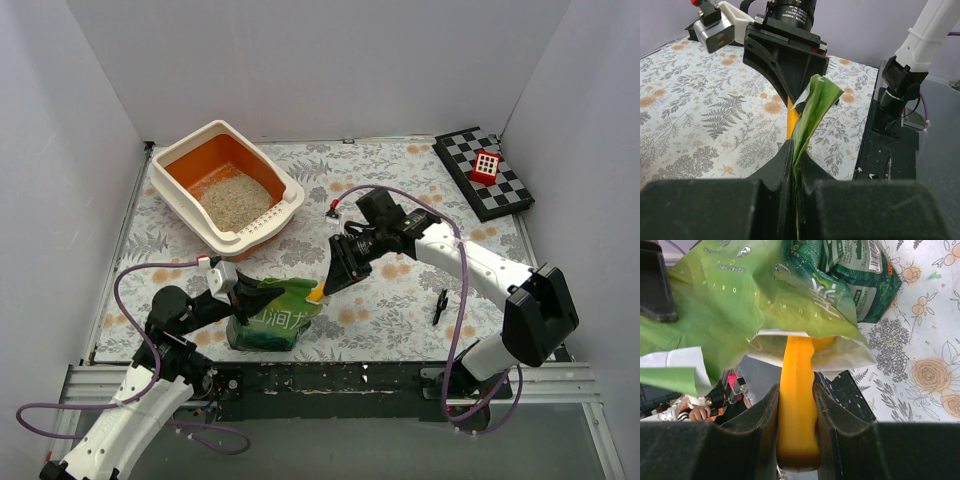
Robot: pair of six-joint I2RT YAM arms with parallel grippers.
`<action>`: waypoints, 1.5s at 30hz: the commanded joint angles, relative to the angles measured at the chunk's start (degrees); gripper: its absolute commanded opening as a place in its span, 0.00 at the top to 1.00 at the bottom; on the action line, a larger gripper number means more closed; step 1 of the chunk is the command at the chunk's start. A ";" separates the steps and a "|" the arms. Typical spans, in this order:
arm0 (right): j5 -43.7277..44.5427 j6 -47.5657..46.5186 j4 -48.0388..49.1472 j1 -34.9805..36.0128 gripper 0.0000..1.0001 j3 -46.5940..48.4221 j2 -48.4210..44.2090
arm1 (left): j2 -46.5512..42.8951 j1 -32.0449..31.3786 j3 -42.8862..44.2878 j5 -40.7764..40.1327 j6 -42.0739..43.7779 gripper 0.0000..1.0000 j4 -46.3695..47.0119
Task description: Fill the litter box with clean litter
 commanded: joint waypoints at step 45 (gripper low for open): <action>-15.47 70.37 116.27 13.72 0.99 -16.91 27.82 | 0.16 -0.07 0.31 -3.45 1.00 1.00 0.57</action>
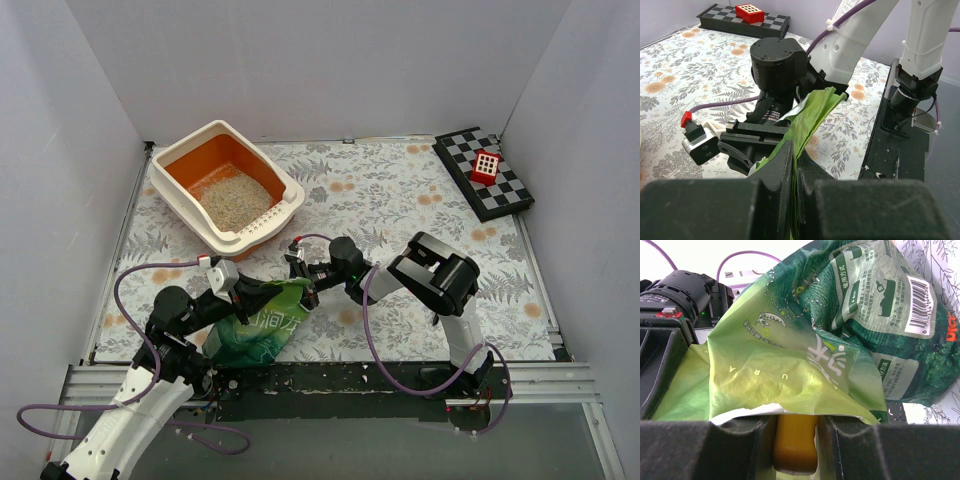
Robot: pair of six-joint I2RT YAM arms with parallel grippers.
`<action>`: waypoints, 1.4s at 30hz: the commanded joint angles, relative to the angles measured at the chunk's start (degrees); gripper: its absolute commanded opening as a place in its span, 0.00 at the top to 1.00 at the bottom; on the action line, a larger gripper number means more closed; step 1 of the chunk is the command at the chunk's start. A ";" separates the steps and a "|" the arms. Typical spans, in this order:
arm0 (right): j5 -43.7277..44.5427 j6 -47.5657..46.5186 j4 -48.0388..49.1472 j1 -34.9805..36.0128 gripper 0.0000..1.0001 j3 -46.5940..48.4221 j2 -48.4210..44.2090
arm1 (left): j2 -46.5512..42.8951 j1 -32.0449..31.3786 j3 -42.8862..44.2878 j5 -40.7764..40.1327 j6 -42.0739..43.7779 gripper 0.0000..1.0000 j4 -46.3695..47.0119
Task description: Fill the litter box with clean litter
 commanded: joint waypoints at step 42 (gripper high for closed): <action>-8.73 5.51 25.33 -26.97 0.99 -32.92 -29.36 | -2.13 -0.08 -2.35 3.07 2.51 1.00 6.71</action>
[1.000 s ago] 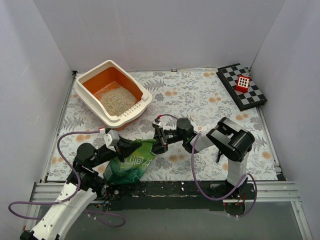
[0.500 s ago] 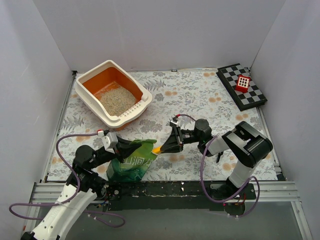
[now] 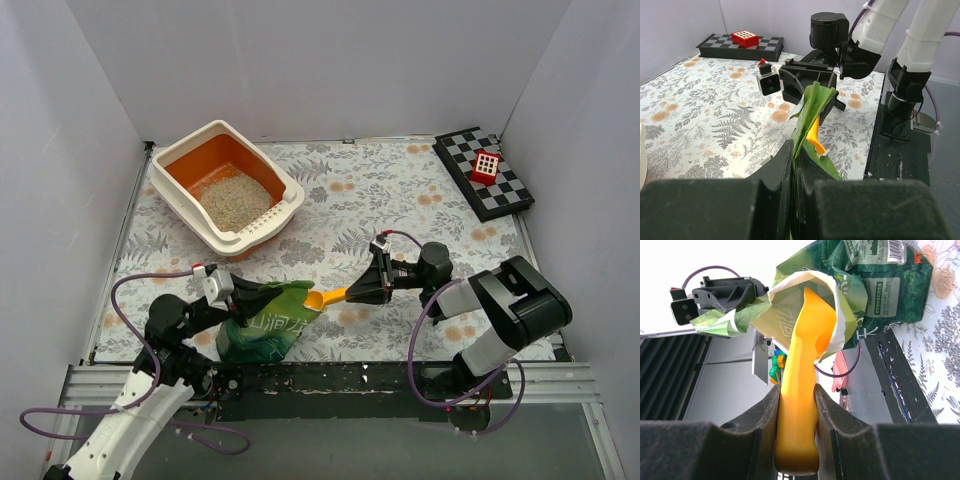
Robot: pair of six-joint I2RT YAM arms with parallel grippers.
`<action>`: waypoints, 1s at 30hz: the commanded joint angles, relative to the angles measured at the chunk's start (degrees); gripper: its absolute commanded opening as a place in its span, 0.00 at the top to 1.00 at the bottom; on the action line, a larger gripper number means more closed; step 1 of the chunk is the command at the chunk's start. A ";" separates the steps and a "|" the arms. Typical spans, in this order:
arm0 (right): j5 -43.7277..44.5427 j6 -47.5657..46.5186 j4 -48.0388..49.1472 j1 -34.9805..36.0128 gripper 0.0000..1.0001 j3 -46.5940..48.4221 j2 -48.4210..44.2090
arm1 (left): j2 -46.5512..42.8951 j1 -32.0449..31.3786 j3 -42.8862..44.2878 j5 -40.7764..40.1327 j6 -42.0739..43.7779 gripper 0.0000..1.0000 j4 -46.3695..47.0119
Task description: Fill the litter box with clean litter
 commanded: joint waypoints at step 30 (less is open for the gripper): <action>-4.12 -30.90 -43.21 -15.96 0.99 -2.57 -37.09 | -0.80 -0.12 -0.08 0.17 1.71 1.00 1.31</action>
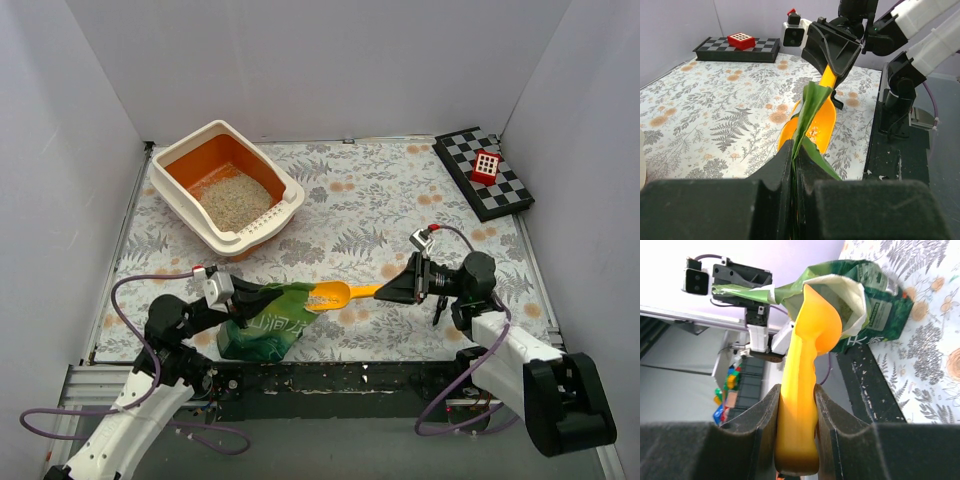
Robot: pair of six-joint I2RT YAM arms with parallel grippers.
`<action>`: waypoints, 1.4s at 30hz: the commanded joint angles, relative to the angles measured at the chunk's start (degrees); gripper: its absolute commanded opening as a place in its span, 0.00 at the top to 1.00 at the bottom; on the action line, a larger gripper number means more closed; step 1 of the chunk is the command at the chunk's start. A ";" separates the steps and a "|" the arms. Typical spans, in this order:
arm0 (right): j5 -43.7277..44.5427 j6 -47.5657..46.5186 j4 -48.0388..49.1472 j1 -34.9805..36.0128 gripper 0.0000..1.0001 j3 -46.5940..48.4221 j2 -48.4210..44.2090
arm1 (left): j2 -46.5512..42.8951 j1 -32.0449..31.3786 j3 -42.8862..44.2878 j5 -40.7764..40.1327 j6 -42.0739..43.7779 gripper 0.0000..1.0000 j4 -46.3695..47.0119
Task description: Fill the litter box with clean litter
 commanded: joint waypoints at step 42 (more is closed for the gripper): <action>14.72 -18.44 -31.59 3.11 0.99 62.74 34.91 | -2.58 -0.12 0.47 -5.07 -0.90 1.00 0.04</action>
